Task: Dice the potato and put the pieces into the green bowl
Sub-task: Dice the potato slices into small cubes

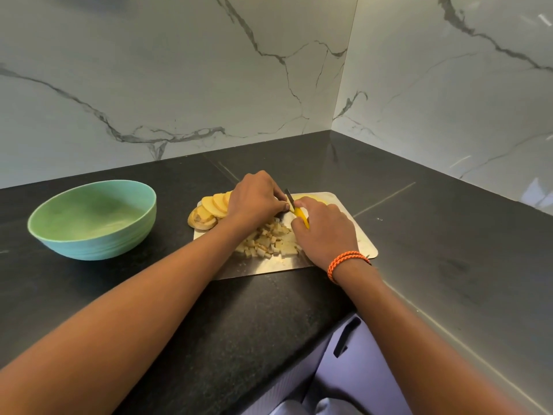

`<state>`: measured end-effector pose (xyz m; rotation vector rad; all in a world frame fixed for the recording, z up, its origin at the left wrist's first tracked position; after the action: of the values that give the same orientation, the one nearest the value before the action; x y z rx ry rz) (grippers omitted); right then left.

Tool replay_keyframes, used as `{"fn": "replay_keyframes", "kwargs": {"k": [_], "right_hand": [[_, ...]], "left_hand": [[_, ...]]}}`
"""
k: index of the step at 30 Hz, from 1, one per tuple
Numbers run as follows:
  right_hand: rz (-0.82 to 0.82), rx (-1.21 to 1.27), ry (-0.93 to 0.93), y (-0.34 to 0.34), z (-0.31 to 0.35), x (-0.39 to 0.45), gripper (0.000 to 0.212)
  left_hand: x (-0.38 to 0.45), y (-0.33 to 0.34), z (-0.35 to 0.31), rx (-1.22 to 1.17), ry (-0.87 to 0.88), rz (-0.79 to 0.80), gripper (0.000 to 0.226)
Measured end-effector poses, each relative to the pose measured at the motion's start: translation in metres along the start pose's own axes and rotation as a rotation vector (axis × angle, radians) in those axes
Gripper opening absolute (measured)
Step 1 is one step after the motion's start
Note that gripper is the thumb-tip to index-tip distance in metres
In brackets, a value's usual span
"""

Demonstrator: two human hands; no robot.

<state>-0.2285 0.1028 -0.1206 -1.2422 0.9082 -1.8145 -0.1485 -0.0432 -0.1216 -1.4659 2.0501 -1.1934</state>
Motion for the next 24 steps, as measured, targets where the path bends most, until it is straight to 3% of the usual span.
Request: {"fn": "replay_keyframes", "kwargs": {"k": [24], "right_hand": [[0.056, 0.069, -0.017, -0.036, -0.032, -0.06, 0.039]], "left_hand": [[-0.008, 0.002, -0.004, 0.036, -0.008, -0.014, 0.014]]}}
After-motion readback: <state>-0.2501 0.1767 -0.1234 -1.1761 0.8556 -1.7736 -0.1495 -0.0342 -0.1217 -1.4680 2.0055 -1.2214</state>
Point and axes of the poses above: each hand's wrist, its own x-axis towards the middle knuckle, its own y-axis out of the palm, z = x × y, the point moved 5 cm from there along x, towards the middle knuckle, and after that the axes turned 12 degrees about -y, right-handed, at the moved point
